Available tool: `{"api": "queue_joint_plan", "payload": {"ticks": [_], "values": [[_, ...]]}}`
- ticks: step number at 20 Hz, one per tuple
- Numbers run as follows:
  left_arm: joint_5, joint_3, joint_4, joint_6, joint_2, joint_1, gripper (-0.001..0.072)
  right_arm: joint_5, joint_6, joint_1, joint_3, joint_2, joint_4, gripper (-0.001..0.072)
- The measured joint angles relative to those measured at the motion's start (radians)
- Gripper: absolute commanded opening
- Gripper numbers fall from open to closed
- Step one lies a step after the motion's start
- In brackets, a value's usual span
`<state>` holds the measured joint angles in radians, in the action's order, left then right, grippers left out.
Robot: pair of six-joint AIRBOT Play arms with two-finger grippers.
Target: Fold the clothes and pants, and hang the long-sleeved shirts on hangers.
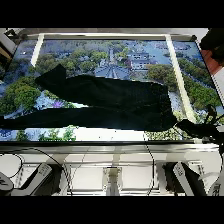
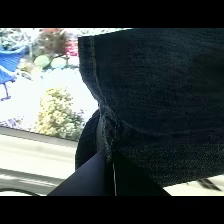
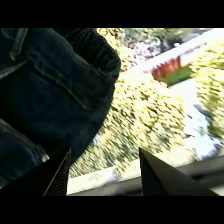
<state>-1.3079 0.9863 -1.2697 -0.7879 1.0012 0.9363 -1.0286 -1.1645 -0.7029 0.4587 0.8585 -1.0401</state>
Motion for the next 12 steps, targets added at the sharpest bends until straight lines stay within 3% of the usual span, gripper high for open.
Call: {"api": "queue_joint_plan", "payload": {"ticks": [6,8,9,11,12], "values": [[0.008,-0.006,-0.001,0.001,0.000,0.005,0.0023,0.105,0.093,-0.006,-0.010,0.204,0.171,0.0436],[0.009,-0.006,-0.001,-0.005,0.000,0.005,0.0023,0.134,0.126,-0.006,-0.010,0.246,0.223,0.0366],[0.009,-0.006,-0.001,-0.006,0.000,0.005,0.0023,0.144,0.143,-0.003,-0.011,0.262,0.250,0.0326],[0.009,-0.006,0.006,-0.009,0.000,0.005,0.0023,0.174,0.173,0.016,-0.011,0.292,0.309,0.0067],[0.010,-0.006,0.018,-0.010,0.000,0.005,0.0023,0.185,0.183,0.031,-0.006,0.306,0.341,0.0023]]}}
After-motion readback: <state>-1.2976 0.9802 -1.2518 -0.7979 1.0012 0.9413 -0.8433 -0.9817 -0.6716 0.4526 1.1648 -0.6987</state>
